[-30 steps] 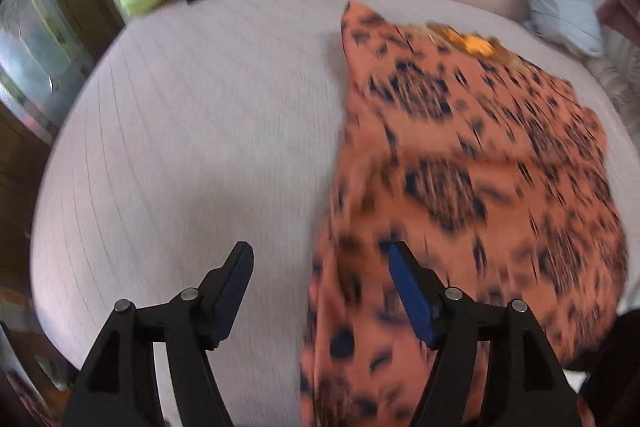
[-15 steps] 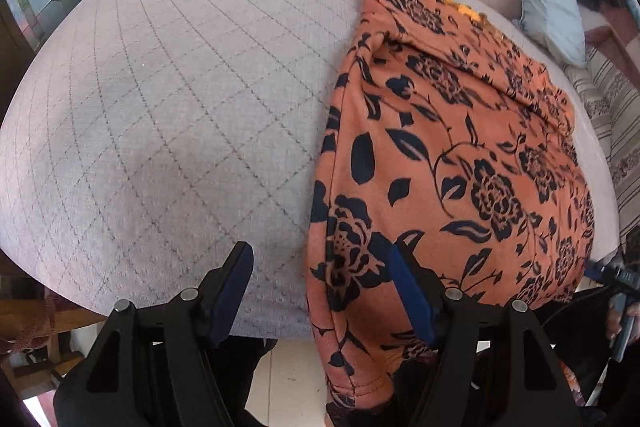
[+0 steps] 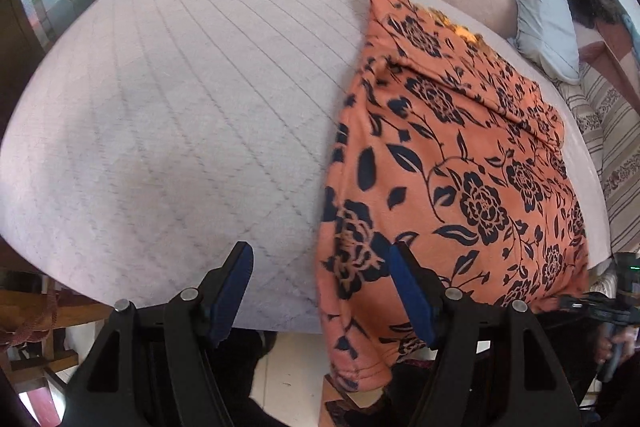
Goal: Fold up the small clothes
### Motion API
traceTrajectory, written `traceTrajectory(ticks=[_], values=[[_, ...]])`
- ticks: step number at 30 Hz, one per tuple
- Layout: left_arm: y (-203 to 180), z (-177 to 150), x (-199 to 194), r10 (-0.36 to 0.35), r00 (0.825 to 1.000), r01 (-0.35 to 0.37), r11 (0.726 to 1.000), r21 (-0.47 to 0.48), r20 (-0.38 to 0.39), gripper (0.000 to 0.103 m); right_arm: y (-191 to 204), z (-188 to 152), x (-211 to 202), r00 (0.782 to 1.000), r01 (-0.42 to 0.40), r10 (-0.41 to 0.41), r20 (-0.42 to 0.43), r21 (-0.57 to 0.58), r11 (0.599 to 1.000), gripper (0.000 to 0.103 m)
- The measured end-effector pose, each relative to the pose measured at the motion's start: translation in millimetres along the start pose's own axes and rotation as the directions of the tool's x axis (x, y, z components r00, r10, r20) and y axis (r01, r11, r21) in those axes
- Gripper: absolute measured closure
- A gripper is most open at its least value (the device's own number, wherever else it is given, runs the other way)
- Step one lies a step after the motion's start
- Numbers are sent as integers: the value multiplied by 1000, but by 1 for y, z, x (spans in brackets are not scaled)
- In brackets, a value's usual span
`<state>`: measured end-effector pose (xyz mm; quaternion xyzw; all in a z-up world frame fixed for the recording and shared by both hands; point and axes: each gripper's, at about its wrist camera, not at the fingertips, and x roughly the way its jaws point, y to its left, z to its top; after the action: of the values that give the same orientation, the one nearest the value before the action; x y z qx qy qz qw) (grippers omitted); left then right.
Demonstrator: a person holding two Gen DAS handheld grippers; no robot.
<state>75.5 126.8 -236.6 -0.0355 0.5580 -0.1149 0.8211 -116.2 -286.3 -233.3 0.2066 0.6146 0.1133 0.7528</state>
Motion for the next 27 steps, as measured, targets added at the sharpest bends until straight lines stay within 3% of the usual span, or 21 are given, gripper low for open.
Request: traceTrajectory(ticks=[2, 4, 7, 9, 11, 13, 15, 18, 24, 27], values=[[6, 1, -8, 9, 1000, -8, 1000, -17, 18, 32, 19, 2, -37, 993, -55, 63, 96, -74, 996, 94], [8, 3, -14, -7, 1000, 7, 999, -35, 24, 32, 29, 6, -74, 969, -112, 135, 207, -121, 986, 94], [5, 2, -19, -43, 999, 43, 998, -44, 11, 32, 29, 13, -105, 941, -106, 144, 307, -137, 985, 94], [-1, -3, -21, -24, 1000, 24, 999, -23, 6, 30, 25, 17, -103, 947, -70, 101, 306, -108, 992, 94], [-3, -6, -18, 12, 1000, -12, 1000, -7, -6, 21, 18, 16, -97, 955, -68, 86, 284, -70, 995, 94], [1, -9, -6, 36, 998, -37, 999, -23, -59, 20, 15, 10, -91, 959, -69, 80, 270, -49, 996, 94], [7, -11, 8, 7, 992, -16, 998, -68, -128, 20, 12, 3, -88, 960, -84, 89, 265, -32, 996, 94], [7, -13, 22, -1, 984, -17, 995, -98, -176, 20, 9, 4, -87, 953, -87, 93, 288, -36, 996, 94], [-15, -18, 31, -16, 987, 19, 1000, 15, -162, 20, 7, 3, -106, 929, -101, 104, 354, -26, 995, 94], [-17, -22, 46, 4, 981, -2, 1000, 11, -192, 21, 4, 3, -112, 920, -103, 98, 378, -7, 995, 94]])
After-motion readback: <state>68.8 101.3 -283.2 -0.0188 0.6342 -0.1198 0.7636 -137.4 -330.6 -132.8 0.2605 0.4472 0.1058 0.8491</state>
